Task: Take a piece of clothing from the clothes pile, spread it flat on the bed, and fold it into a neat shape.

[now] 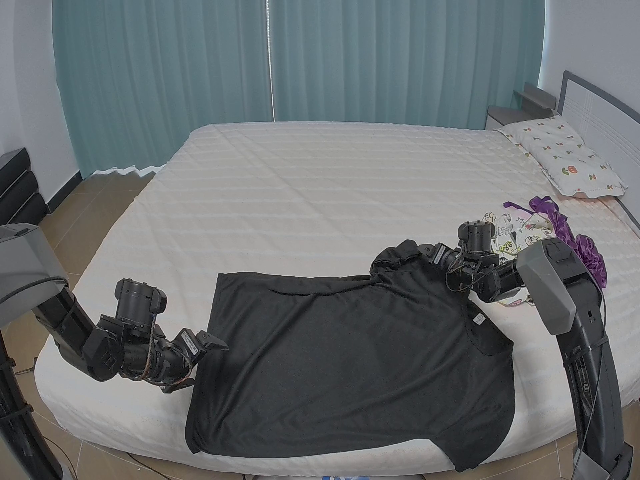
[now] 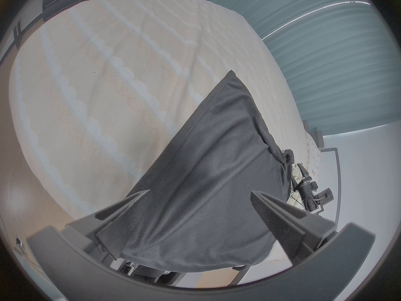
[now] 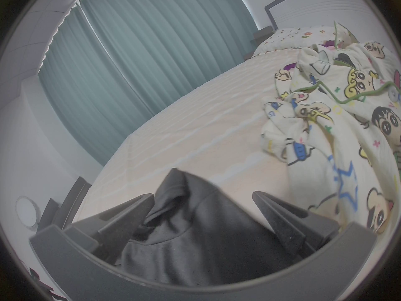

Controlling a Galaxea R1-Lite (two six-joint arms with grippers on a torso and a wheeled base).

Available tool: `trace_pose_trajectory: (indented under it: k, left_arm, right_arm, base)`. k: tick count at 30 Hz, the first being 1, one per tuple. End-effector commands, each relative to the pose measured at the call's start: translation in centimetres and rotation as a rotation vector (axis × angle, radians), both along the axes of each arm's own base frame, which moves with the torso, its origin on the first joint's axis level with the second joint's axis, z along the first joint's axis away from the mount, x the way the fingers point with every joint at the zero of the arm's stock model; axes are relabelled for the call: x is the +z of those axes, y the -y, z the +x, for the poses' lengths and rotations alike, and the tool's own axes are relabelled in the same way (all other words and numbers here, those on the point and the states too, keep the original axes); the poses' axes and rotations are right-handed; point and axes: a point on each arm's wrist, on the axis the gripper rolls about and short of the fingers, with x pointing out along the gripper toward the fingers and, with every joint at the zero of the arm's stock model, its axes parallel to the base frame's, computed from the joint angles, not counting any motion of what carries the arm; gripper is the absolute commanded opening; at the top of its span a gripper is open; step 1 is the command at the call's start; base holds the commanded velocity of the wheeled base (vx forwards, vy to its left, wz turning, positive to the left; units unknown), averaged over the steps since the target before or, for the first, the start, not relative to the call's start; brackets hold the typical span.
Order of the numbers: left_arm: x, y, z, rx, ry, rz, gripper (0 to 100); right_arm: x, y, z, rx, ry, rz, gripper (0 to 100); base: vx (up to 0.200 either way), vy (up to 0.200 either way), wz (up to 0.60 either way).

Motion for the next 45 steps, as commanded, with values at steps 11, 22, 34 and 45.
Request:
trace_pose_trajectory:
  k: [11,22,34,45]
  left_arm:
    - [0.0,0.0,0.0,0.0,0.0,-0.001,100]
    - [0.0,0.0,0.0,0.0,0.0,-0.001,100]
    - [0.0,0.0,0.0,0.002,0.0,-0.001,100]
    - [0.1,0.0,0.0,0.0,0.001,-0.001,100]
  right_arm:
    - [-1.0,1.2,0.1,-0.04,-0.027,-0.013,0]
    - [0.6,3.5,-1.8,-0.094,-0.068,-0.021,0]
    - [1.9,3.6,-3.5,-0.089,-0.108,-0.039,100]
    - [6.8,0.0,-3.9,-0.06,-0.024,0.106,100]
  base:
    - [0.0,0.0,0.0]
    - [0.0,0.0,0.0]
    - [0.0,0.0,0.0]
    - [0.0,0.0,0.0]
